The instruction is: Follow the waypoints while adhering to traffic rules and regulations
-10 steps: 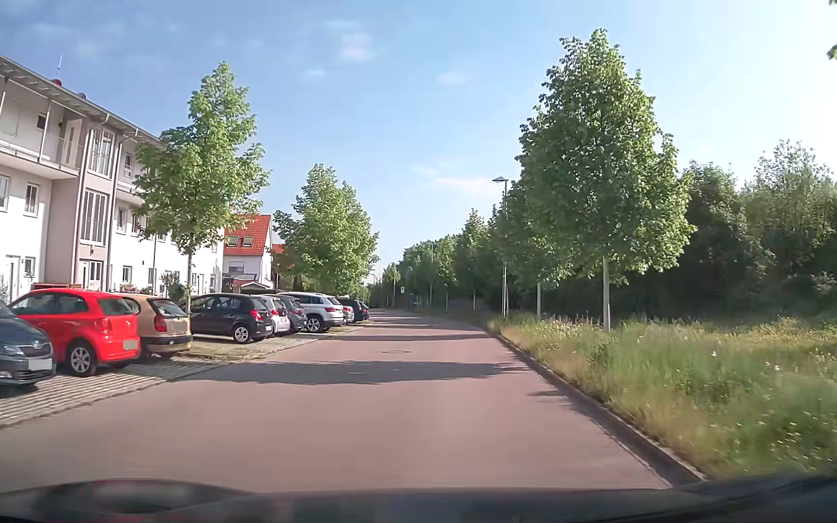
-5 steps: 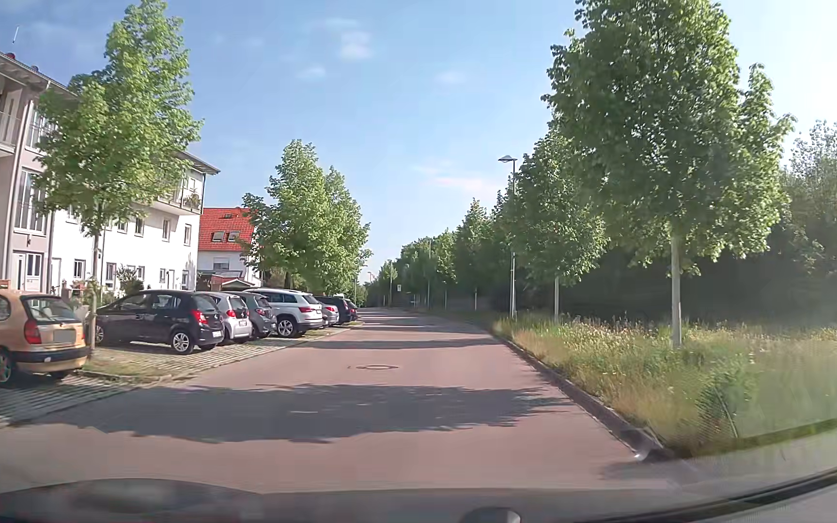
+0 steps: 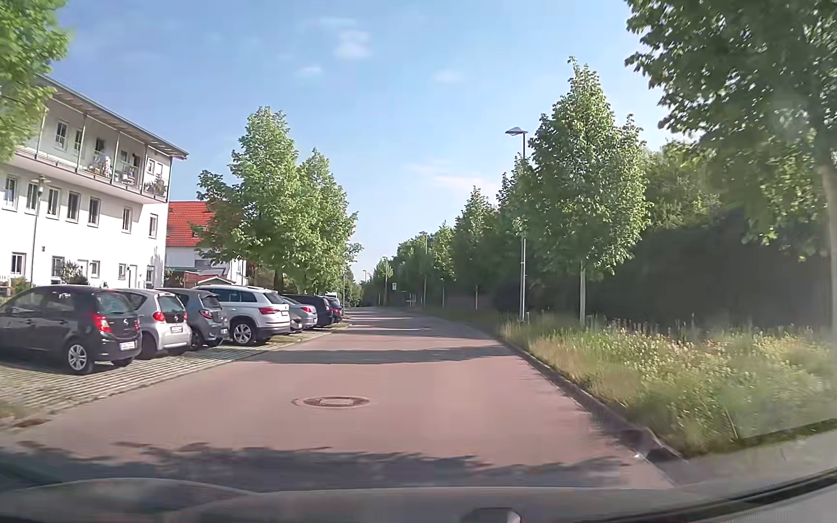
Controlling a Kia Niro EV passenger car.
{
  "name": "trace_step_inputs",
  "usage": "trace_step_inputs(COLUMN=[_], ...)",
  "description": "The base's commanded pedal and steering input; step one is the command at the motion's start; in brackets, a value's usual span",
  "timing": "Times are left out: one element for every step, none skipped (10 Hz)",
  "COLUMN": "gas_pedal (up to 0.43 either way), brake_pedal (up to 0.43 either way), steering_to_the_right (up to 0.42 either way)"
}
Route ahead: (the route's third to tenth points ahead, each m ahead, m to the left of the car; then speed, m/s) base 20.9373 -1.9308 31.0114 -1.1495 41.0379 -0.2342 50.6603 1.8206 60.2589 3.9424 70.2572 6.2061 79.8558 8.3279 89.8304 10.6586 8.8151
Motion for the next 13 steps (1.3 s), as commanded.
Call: trace_step_inputs(gas_pedal=[0.087,0.087,0.087,0.087,0.039,0.039,0.039,0.039,0.020,0.000,0.000,0.000,0.000], brake_pedal=[0.000,0.000,0.000,0.000,0.000,0.000,0.000,0.000,0.000,0.000,0.000,0.000,0.000], steering_to_the_right=[0.006,0.006,0.006,0.006,0.007,0.007,0.006,0.006,0.003,0.000,-0.003,-0.004,-0.008])
